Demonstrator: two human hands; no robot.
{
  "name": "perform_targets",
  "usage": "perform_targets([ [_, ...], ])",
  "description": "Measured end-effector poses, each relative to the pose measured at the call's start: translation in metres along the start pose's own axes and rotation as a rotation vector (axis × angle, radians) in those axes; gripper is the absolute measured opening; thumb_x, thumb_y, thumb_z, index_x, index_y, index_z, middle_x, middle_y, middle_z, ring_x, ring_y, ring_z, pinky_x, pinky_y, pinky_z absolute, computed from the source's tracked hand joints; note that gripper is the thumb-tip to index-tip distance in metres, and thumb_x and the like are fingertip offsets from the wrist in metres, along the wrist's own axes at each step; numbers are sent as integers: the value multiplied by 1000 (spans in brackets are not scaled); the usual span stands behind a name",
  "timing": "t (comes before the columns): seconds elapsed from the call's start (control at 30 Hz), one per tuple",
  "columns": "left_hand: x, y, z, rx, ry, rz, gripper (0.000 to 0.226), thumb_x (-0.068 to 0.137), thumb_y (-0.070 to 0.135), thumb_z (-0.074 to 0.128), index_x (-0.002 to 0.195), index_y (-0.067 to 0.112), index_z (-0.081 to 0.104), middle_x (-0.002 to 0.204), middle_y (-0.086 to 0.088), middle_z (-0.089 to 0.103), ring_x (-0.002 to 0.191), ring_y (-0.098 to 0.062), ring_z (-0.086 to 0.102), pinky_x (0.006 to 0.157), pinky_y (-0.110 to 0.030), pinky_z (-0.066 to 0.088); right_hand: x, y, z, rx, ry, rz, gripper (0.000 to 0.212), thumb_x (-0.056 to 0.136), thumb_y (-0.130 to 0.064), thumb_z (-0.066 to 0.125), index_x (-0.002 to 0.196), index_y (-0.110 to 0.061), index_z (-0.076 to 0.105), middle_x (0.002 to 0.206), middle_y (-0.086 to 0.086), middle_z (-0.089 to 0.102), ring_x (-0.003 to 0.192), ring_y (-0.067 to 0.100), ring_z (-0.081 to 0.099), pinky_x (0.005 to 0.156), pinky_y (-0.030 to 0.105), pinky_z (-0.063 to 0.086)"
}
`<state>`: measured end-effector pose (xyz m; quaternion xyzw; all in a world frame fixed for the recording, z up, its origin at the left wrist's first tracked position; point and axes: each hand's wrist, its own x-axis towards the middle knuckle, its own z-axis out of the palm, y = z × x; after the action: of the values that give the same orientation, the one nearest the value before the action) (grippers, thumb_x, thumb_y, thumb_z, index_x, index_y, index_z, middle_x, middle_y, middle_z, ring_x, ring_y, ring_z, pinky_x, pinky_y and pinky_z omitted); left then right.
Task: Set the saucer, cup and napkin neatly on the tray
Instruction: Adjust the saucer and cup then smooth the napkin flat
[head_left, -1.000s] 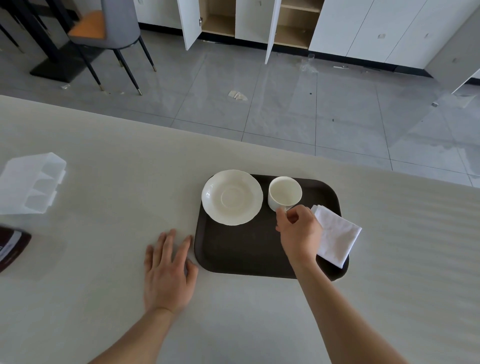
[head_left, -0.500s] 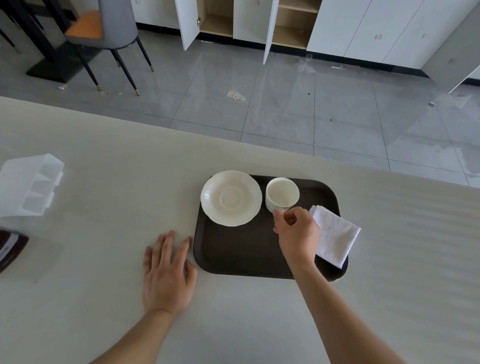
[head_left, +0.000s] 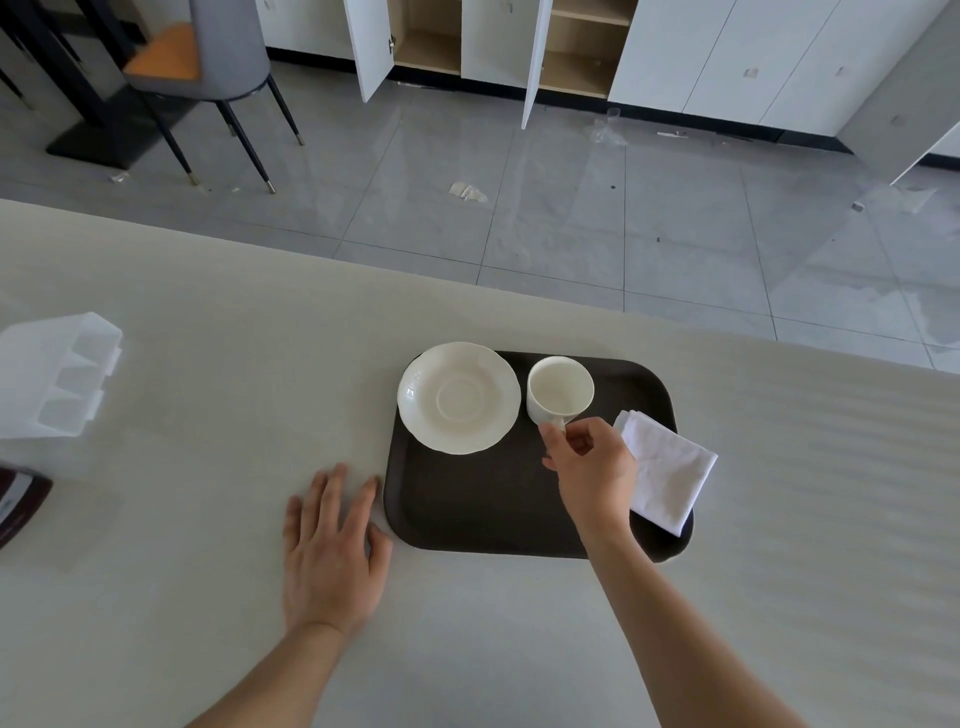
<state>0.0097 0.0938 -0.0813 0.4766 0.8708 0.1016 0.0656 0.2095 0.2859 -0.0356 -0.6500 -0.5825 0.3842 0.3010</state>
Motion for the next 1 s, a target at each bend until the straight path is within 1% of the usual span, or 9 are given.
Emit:
perform_targets([
  [0.13, 0, 0, 0, -9, 5, 1, 53, 85, 31, 39, 134, 21, 54, 151, -15, 40, 144, -34, 30, 118, -54, 20, -4, -2, -11, 11, -19, 20, 30, 79, -53, 76, 87, -29, 60, 69, -7, 68, 58, 3, 71, 57, 20, 48],
  [0.23, 0, 1, -2, -25, 12, 0, 53, 84, 30, 38, 134, 20, 55, 150, -16, 42, 142, -35, 32, 118, -54, 20, -9, 5, -29, 40, -21, 30, 25, 83, -44, 75, 95, -27, 62, 71, -5, 69, 58, 3, 71, 60, 23, 56],
  [0.37, -2, 3, -6, -20, -10, -5, 55, 84, 31, 37, 134, 17, 54, 149, -18, 41, 141, -37, 32, 117, -55, 19, -18, 25, -65, 21, -14, 72, 9, 90, -28, 71, 89, -28, 62, 78, -3, 73, 57, 3, 72, 53, 15, 48],
  [0.5, -3, 7, -12, -29, -42, -33, 57, 83, 35, 34, 133, 18, 55, 149, -16, 42, 141, -35, 33, 116, -55, 21, -19, 41, -103, -45, 48, 98, 12, 91, -19, 67, 82, -26, 62, 73, 0, 72, 49, 8, 69, 45, 15, 45],
  [0.6, 1, 10, -17, -51, -63, -63, 62, 78, 42, 37, 131, 18, 57, 148, -16, 44, 140, -37, 35, 115, -54, 22, -9, 48, -127, -134, 130, 111, 9, 90, -21, 65, 81, -25, 63, 69, -1, 70, 56, 19, 69, 57, 35, 57],
  [0.67, 3, 19, -22, -111, -21, -69, 59, 74, 38, 42, 124, 12, 61, 136, -20, 52, 127, -43, 46, 105, -56, 36, 2, 52, -137, -194, 137, 130, 6, 90, -25, 64, 85, -21, 65, 70, -2, 70, 61, 25, 69, 67, 42, 58],
  [0.83, -9, 80, -29, -255, 188, 116, 32, 75, 21, 44, 95, 11, 67, 98, -7, 57, 88, -30, 55, 73, -42, 49, 20, 54, -140, -371, -29, 157, 24, 94, -38, 58, 101, -17, 68, 83, 1, 73, 70, 27, 70, 66, 34, 55],
  [0.9, -10, 114, -28, -324, 108, 242, 26, 76, 17, 51, 97, 12, 66, 97, -4, 58, 87, -26, 57, 72, -38, 51, 24, 54, -137, -392, -36, 149, 21, 93, -32, 58, 102, -16, 68, 85, 4, 73, 74, 28, 70, 66, 31, 52],
  [1.0, -7, 163, -19, -313, -109, 395, 42, 82, 22, 57, 124, 16, 58, 117, -2, 56, 104, -20, 55, 86, -30, 49, 29, 55, -135, -372, -21, 141, 16, 89, -23, 61, 98, -13, 69, 84, 5, 72, 76, 30, 68, 67, 32, 51],
])
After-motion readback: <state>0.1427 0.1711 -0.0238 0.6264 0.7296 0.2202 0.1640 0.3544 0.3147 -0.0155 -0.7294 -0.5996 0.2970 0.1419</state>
